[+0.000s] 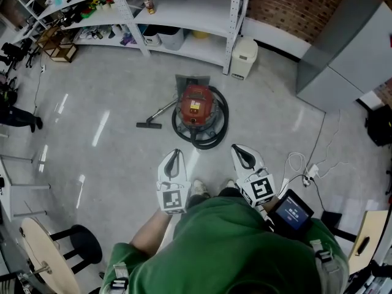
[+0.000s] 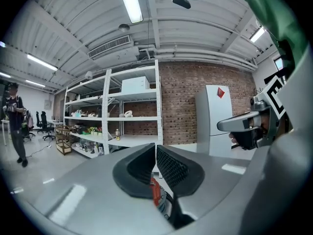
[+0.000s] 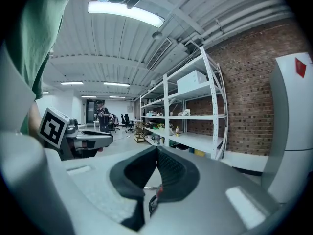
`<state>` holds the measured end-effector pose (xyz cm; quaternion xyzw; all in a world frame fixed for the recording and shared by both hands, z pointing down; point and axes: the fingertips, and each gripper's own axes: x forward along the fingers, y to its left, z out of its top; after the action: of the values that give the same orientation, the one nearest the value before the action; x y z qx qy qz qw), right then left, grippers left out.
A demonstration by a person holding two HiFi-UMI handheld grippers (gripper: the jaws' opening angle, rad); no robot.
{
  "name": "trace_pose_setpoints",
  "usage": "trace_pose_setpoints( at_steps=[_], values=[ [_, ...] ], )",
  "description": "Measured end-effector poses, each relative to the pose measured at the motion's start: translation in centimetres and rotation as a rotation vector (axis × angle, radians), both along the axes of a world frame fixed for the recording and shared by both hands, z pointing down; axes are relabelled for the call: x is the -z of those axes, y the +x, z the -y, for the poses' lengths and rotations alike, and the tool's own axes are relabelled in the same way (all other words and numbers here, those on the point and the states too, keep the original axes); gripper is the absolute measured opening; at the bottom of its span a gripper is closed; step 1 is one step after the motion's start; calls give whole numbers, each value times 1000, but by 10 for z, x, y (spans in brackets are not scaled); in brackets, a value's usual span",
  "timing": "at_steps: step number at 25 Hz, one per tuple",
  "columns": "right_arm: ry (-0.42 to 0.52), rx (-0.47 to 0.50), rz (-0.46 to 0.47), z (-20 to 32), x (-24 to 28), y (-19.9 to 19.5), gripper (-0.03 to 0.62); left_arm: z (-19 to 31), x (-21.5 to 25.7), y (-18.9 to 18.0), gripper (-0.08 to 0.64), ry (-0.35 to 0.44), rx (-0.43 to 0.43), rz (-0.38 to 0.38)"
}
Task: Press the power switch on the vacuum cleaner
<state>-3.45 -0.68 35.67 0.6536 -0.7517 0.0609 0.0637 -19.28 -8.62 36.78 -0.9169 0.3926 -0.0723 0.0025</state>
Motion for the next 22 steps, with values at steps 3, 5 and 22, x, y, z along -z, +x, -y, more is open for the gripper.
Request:
trace_pose_setpoints(
  at_steps=[3, 5, 22],
  values=[
    [-2, 19, 5, -12, 2, 11, 2, -14, 2, 9, 5, 5, 24, -3],
    [-1, 29, 7, -19, 1, 16, 2, -24, 2, 13, 5, 4, 36, 0],
    [-12, 56, 27, -65, -7, 39, 2, -75, 3, 35, 6, 1, 68, 13]
  ],
)
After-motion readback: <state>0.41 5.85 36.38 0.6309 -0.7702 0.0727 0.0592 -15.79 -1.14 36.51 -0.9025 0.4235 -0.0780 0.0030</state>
